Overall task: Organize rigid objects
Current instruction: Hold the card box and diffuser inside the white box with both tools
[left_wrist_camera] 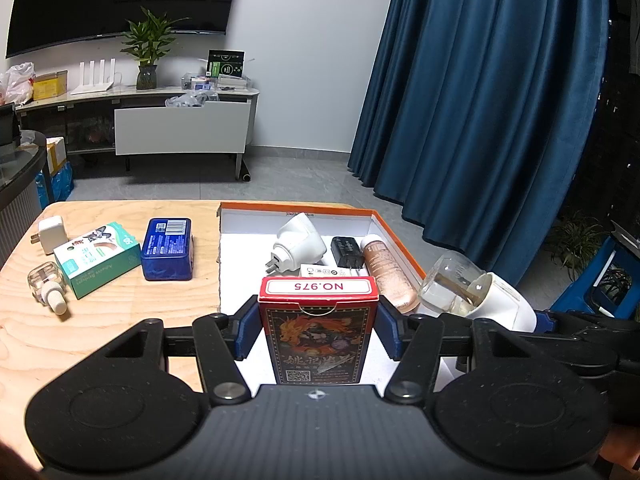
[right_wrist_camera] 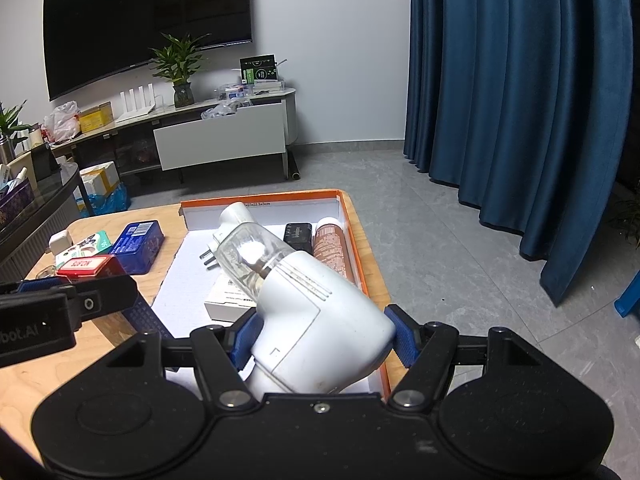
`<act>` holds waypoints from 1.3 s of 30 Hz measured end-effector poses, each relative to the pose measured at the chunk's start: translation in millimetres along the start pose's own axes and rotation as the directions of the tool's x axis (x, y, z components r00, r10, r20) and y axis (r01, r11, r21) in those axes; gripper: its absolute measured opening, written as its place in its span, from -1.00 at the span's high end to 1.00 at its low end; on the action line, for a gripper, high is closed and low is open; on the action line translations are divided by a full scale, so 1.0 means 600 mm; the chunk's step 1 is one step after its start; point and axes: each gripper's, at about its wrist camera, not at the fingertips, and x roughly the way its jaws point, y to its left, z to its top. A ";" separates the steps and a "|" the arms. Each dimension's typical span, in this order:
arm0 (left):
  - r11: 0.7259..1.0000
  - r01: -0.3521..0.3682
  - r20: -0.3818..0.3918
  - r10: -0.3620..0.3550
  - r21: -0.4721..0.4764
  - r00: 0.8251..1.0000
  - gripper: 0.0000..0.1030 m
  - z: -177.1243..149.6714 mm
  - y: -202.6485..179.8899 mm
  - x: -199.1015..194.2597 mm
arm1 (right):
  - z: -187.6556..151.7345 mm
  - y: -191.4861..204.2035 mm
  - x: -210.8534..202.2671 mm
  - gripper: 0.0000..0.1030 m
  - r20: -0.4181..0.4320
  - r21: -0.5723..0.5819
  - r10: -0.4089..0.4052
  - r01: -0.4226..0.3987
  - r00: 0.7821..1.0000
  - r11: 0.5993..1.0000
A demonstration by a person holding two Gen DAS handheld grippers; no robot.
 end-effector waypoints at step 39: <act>1.000 0.005 -0.010 -0.005 0.003 1.000 -0.15 0.002 0.001 0.005 | 0.000 0.002 0.014 -0.55 -0.014 0.000 -0.006 0.006 1.000 1.000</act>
